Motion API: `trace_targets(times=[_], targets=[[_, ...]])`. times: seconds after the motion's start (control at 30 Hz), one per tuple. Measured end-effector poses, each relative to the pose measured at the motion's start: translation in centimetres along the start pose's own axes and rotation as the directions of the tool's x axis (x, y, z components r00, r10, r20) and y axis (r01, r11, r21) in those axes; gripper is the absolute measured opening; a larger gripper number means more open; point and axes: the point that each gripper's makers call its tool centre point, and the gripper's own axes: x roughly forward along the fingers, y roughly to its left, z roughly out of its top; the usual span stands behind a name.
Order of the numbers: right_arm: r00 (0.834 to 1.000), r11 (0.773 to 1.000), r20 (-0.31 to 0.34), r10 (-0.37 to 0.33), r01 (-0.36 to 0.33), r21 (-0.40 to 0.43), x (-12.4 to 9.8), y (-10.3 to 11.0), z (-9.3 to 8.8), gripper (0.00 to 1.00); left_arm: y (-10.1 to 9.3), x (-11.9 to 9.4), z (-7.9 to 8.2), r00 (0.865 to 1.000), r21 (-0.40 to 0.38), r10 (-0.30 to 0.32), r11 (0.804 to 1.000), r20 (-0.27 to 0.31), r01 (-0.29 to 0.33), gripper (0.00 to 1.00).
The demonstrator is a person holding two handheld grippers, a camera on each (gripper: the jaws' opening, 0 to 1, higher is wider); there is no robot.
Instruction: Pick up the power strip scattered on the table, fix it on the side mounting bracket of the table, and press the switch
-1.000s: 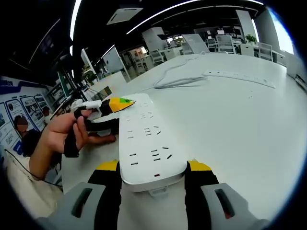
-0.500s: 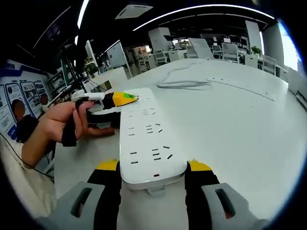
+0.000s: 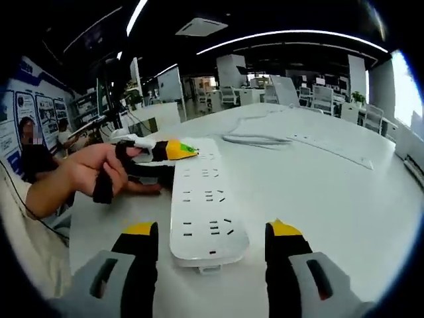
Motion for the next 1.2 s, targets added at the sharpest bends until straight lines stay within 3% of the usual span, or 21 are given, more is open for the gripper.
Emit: trace_targets(times=[0.23,0.43,0.63,0.97,1.2], targets=[[0.997,0.998,0.057,0.053,-0.055,0.041,-0.8,0.7,0.7,0.60,-0.2,0.0,0.1,1.000,0.003,-0.016,1.000,-0.014,0.016,0.25],[0.994,0.997,0.083,0.075,-0.078,0.026,-1.9,0.4,1.2,0.60,-1.6,-0.5,0.3,0.996,-0.053,-0.081,0.995,-0.046,0.079,0.25],[0.982,0.994,0.166,0.095,-0.102,0.035,-3.3,1.1,3.0,0.60,-2.5,-0.9,0.7,0.993,-0.020,-0.097,0.995,-0.066,0.095,0.25],[0.979,0.996,0.186,0.086,-0.087,-0.005,-4.0,1.6,3.6,0.58,-3.7,-1.7,2.5,0.984,0.003,-0.127,0.992,-0.128,0.128,0.25],[0.974,0.995,0.201,0.105,-0.103,-0.019,-4.3,2.1,4.0,0.57,-4.3,-2.5,4.0,0.970,0.016,-0.152,0.987,-0.192,0.158,0.25]])
